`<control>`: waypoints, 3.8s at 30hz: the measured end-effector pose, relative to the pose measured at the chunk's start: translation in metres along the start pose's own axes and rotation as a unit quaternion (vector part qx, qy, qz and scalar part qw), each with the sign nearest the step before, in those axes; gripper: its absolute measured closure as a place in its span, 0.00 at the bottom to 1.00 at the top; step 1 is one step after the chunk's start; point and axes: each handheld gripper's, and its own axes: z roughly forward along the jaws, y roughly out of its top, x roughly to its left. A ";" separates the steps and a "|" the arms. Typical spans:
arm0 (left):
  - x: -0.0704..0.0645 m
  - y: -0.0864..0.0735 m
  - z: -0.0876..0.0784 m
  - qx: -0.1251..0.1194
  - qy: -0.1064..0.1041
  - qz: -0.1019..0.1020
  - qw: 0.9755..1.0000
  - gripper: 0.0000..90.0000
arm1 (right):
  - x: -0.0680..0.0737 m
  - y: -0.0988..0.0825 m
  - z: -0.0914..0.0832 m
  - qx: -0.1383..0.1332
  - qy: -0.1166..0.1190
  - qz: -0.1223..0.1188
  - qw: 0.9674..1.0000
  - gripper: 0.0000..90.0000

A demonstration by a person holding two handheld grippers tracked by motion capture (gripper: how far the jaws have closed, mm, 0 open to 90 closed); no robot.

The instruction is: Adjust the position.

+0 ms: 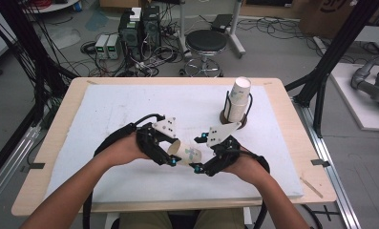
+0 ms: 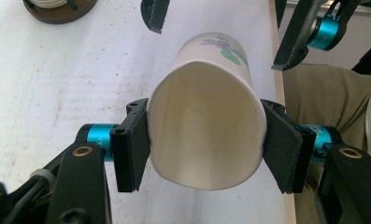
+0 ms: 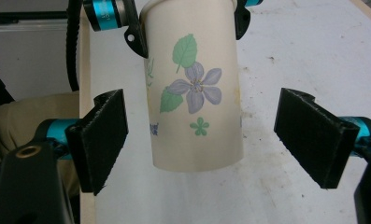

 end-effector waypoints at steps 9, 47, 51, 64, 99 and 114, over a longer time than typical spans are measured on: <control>-0.001 0.006 0.002 0.027 0.001 0.007 1.000 0.43 | 0.002 0.006 0.007 0.021 0.001 -0.012 1.000 0.20; 0.001 -0.004 0.003 -0.117 0.024 -0.072 0.990 0.19 | -0.001 0.004 0.029 0.082 0.013 -0.003 0.997 0.44; 0.002 -0.015 -0.003 -0.168 0.038 -0.089 0.981 0.19 | -0.004 -0.003 0.024 0.060 0.015 0.011 0.998 0.44; 0.000 -0.057 -0.012 -0.275 0.074 -0.130 0.950 0.19 | -0.009 -0.027 0.005 -0.027 -0.003 0.044 0.999 0.44; -0.022 -0.153 -0.003 -0.333 0.198 -0.183 0.903 0.20 | -0.008 -0.080 -0.021 -0.182 -0.107 0.099 0.973 0.39; -0.022 -0.161 -0.005 -0.333 0.206 -0.193 0.899 0.20 | -0.009 -0.082 -0.022 -0.207 -0.122 0.105 0.965 0.39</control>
